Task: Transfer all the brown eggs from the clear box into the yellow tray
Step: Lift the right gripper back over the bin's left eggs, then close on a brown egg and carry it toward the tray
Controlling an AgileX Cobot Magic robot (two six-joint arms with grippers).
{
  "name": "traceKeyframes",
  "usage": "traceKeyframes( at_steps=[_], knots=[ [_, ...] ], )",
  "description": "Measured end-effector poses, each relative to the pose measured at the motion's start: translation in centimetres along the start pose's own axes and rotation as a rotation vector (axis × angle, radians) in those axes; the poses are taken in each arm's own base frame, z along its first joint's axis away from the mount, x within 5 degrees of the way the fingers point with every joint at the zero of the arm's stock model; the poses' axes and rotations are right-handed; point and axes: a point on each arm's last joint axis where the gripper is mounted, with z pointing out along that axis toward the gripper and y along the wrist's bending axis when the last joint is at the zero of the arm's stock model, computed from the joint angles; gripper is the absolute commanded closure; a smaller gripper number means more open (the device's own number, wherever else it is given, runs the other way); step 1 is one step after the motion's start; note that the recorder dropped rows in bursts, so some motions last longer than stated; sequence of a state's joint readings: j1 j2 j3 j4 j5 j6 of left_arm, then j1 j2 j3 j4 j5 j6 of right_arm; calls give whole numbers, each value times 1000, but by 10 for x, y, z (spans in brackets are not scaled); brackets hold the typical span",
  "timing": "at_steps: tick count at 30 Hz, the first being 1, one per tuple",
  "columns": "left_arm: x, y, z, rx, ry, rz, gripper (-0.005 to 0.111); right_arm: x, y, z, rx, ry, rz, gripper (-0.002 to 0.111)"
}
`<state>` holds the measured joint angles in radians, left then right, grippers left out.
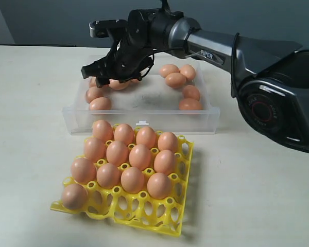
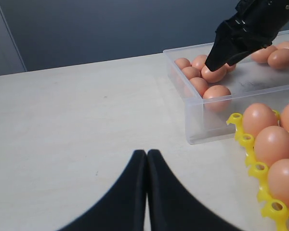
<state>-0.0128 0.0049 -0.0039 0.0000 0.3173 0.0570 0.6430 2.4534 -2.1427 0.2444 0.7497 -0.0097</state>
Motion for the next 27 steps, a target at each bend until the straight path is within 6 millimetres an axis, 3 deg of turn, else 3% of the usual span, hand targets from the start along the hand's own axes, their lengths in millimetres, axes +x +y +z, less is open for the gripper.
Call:
traceKeyframes(
  at_steps=[7, 18, 27],
  knots=[
    [0, 0, 0, 0, 0, 0, 106, -3, -10, 1, 69, -31, 88, 51],
    [0, 0, 0, 0, 0, 0, 106, 10, 9, 1, -142, 118, 159, 51],
    [0, 0, 0, 0, 0, 0, 106, 30, 2, 30, -136, 206, 172, 51]
  ],
)
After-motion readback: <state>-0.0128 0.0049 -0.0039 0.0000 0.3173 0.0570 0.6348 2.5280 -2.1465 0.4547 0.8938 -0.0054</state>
